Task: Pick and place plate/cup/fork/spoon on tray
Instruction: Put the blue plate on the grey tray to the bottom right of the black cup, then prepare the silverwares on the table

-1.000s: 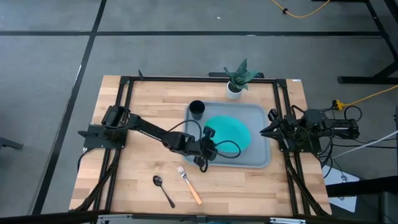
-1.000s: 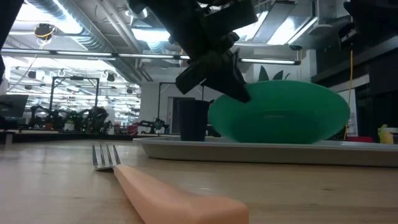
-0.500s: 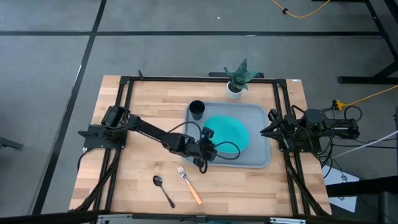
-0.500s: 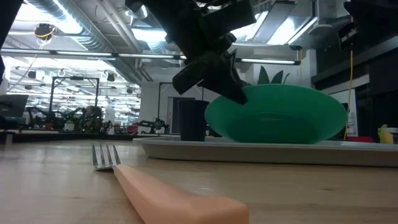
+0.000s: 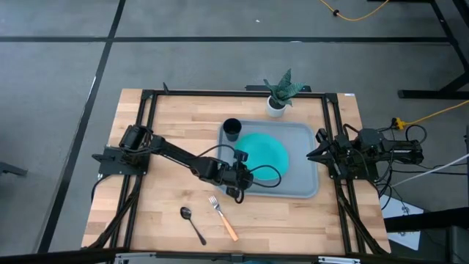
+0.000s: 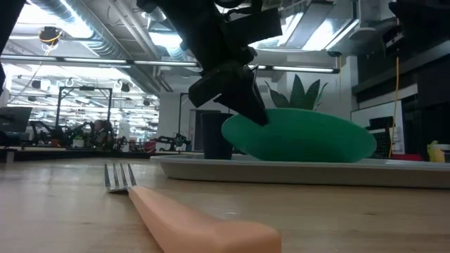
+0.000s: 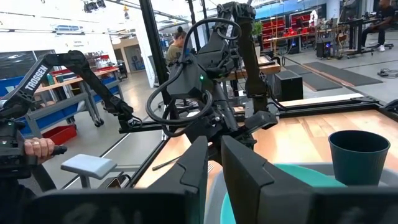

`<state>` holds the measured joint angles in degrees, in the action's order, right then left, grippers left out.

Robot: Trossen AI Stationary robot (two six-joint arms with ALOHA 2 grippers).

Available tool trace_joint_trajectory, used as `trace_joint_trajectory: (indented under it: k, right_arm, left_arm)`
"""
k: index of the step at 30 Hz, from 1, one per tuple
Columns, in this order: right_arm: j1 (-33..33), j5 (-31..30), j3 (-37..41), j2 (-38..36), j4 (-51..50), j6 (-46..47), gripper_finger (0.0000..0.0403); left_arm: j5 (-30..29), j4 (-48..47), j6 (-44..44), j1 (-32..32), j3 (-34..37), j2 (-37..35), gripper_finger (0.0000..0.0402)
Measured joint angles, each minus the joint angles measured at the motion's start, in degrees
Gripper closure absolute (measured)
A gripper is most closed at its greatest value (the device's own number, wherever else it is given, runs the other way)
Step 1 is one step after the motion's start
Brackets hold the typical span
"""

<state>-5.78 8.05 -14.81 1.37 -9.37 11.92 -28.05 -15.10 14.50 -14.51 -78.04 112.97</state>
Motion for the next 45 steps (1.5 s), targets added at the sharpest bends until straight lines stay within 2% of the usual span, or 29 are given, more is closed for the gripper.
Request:
trace_joint_trajectory:
  k: [19,30,33,38,40,45]
  right_arm:
    - [0.0,-1.1,0.1,0.0,-1.8,1.4,0.035]
    - [0.0,-1.5,0.1,0.0,-2.3,1.5,0.035]
    - [0.0,-1.5,0.1,0.0,-2.6,1.5,0.035]
    - [0.0,-1.5,0.1,0.0,-2.7,1.3,0.035]
    - [0.0,-1.5,0.1,0.0,-2.9,1.3,0.035]
    - [0.0,-1.5,0.1,0.0,-3.1,2.7,0.035]
  left_arm:
    - [0.8,-2.9,-5.3,-0.1,0.0,0.0,0.0307]
    - [2.6,-5.5,-2.0,0.4,0.0,-0.3,0.0302]
    - [2.7,-9.7,-0.6,0.2,-0.1,-1.8,0.0301]
    - [4.2,-25.5,-4.6,-0.6,-1.8,-7.4,0.0302]
    - [7.3,-31.1,-7.9,-0.7,-1.9,-10.0,0.0301]
    - [20.0,-40.9,-18.4,-0.6,-1.9,-15.3,0.0302]
